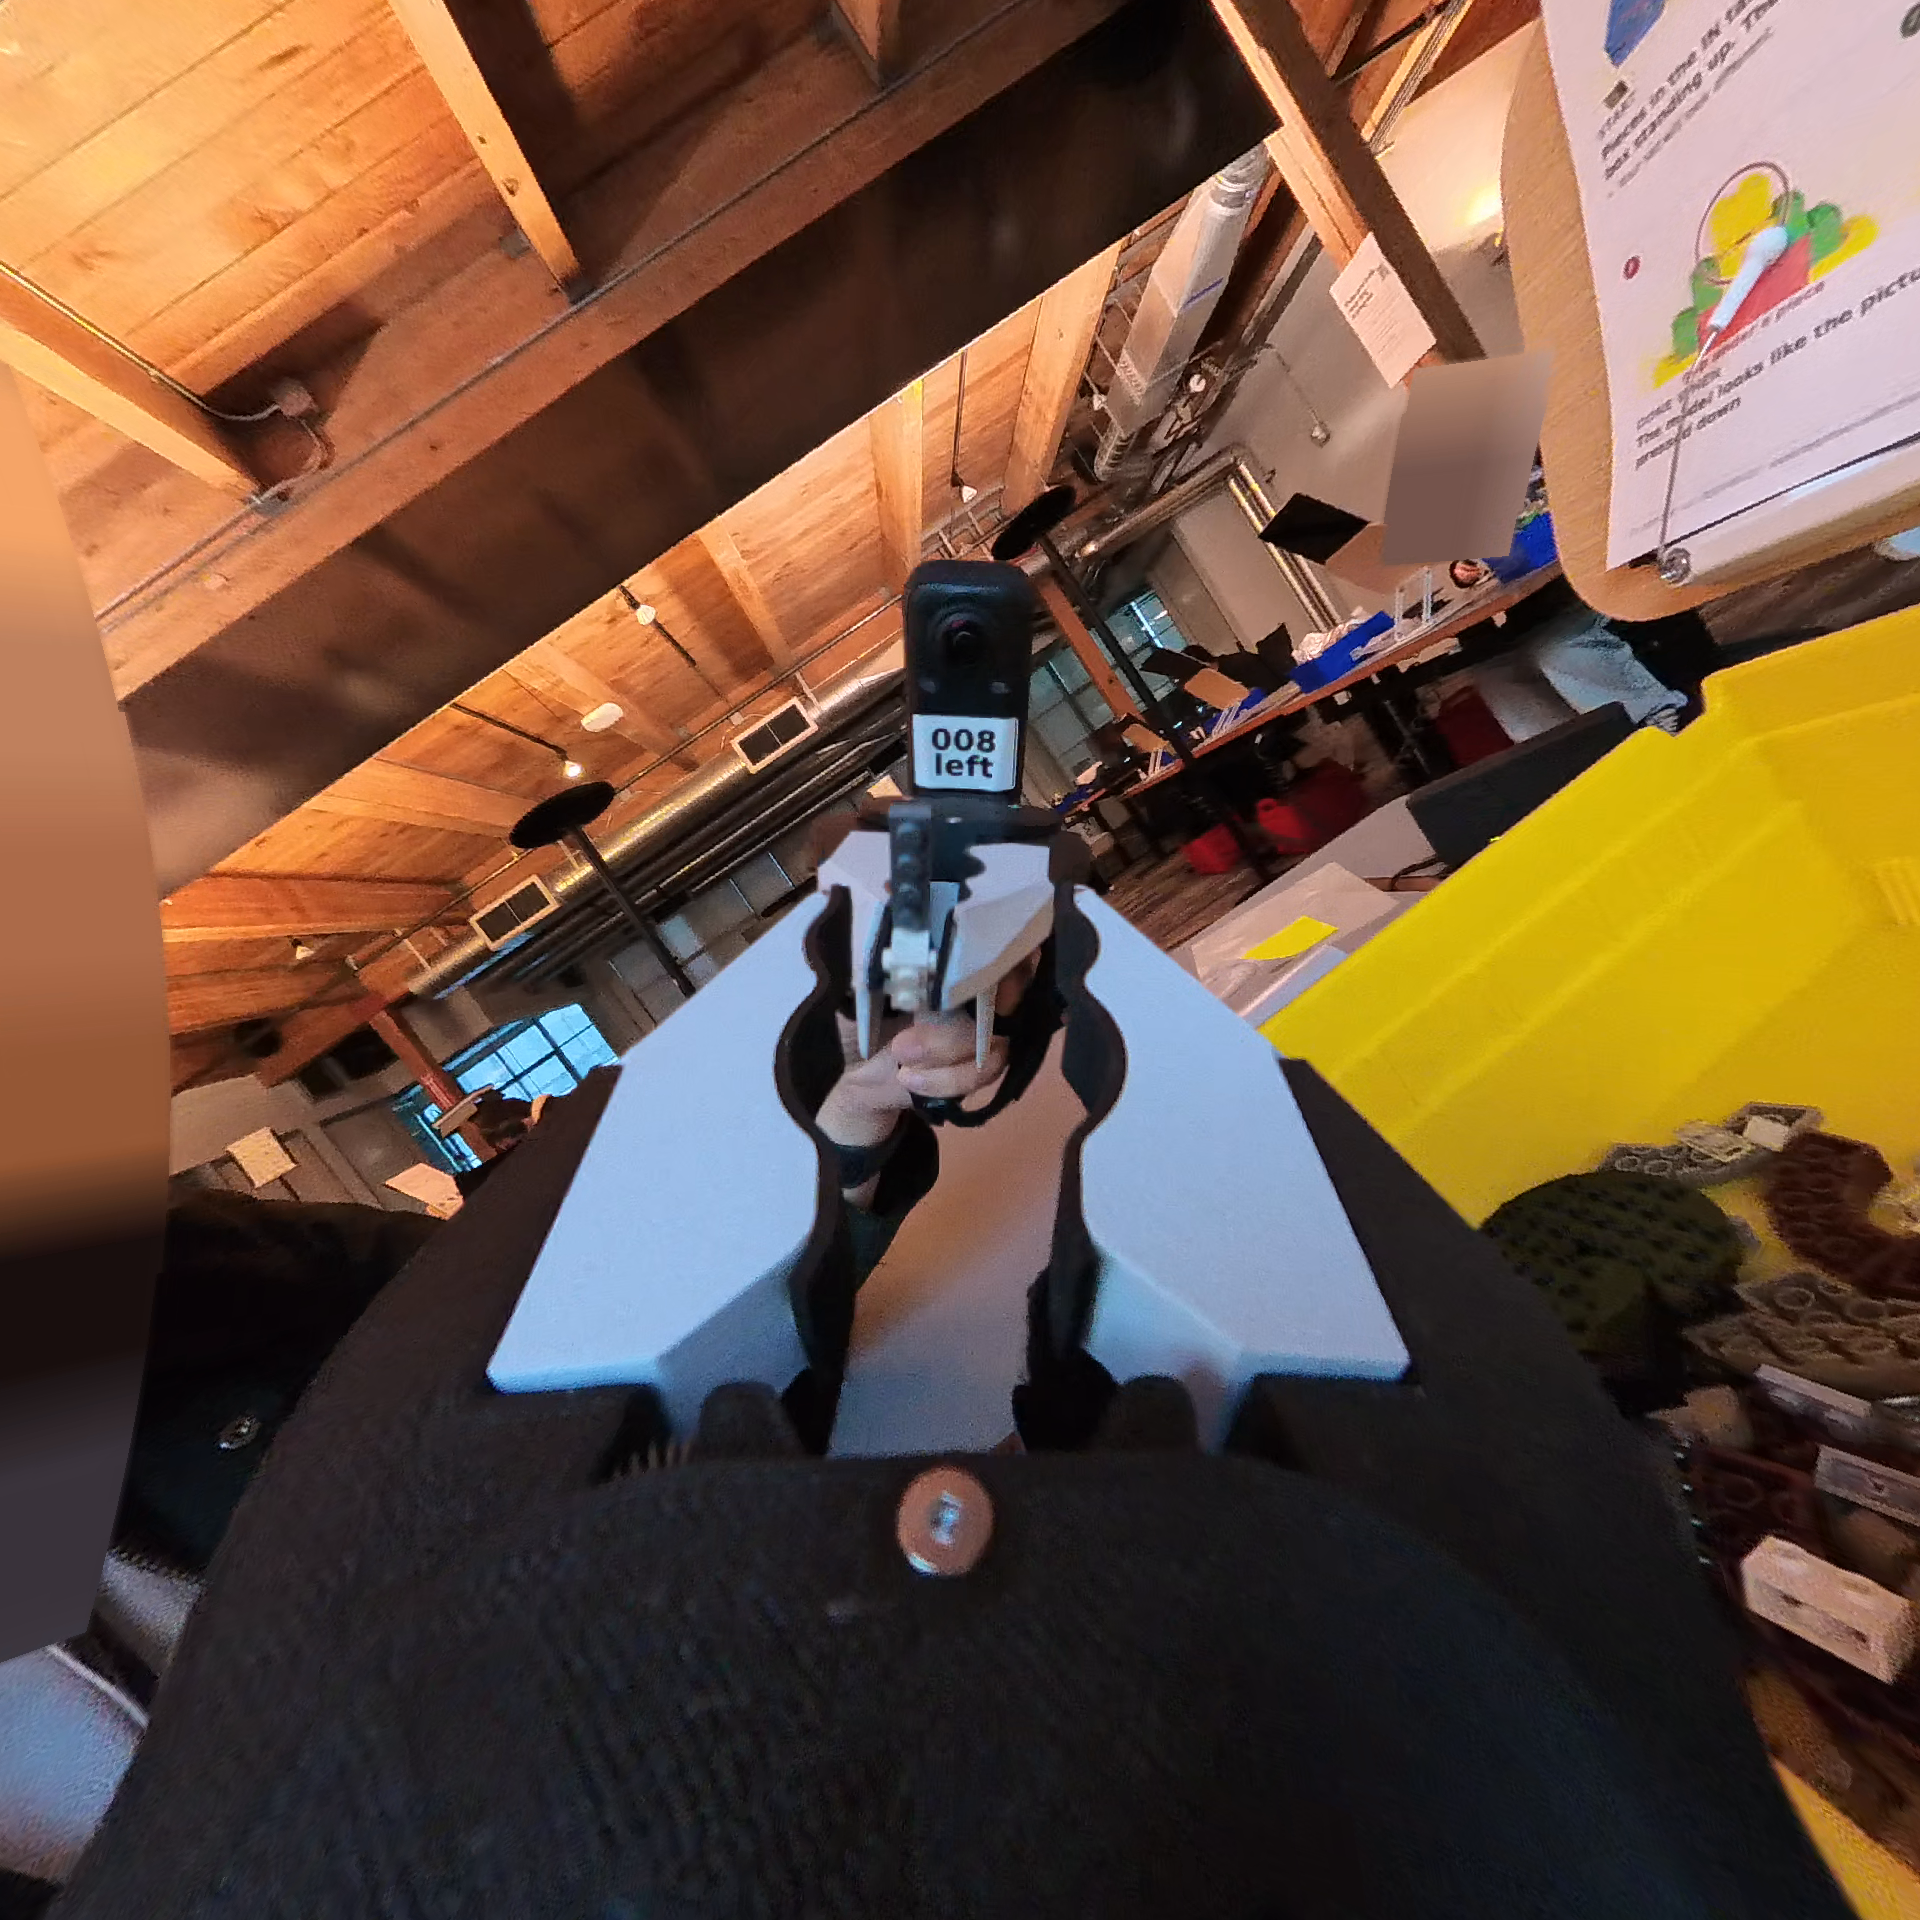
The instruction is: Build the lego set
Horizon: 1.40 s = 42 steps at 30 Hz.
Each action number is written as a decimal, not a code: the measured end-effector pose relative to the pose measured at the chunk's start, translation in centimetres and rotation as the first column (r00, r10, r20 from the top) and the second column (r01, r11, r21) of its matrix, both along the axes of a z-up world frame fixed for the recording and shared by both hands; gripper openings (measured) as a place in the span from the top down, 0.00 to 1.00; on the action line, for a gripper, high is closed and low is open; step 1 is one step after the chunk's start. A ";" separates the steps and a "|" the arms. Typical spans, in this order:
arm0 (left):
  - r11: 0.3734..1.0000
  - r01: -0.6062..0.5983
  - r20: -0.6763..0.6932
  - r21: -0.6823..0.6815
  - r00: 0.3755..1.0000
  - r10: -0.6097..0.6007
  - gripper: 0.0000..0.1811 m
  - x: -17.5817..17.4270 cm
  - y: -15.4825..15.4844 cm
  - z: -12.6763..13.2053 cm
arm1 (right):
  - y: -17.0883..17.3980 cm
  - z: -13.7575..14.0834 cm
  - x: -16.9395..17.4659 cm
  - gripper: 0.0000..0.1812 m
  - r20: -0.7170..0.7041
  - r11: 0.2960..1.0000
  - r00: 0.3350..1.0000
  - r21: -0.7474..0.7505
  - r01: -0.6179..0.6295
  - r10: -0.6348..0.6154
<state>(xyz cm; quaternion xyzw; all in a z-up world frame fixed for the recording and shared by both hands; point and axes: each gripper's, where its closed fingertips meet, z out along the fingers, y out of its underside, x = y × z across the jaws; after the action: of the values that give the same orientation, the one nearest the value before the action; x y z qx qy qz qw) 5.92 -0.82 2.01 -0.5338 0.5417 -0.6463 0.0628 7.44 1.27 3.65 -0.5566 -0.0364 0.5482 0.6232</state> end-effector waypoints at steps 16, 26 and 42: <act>0.994 0.055 -0.048 0.095 0.998 -0.050 0.91 -0.6 -0.4 -1.1 | -1.1 -1.0 -1.5 0.97 0.071 0.984 0.983 -0.063 -0.167 0.172; 0.997 0.064 -0.051 0.050 0.997 -0.061 0.96 -0.4 -0.4 -1.3 | -0.8 -1.7 -2.0 0.97 0.116 0.984 0.979 -0.081 -0.159 0.168; 0.996 -0.067 0.043 0.062 0.997 0.064 0.97 0.2 1.3 0.0 | -0.1 -2.8 -2.9 0.90 0.154 0.988 0.979 -0.099 -0.122 0.136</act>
<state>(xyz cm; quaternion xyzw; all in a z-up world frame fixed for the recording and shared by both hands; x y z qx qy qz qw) 6.14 0.51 2.06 -0.5357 0.5426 -0.6373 0.1120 4.53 1.15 0.86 -0.6224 -0.0981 0.5421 0.5560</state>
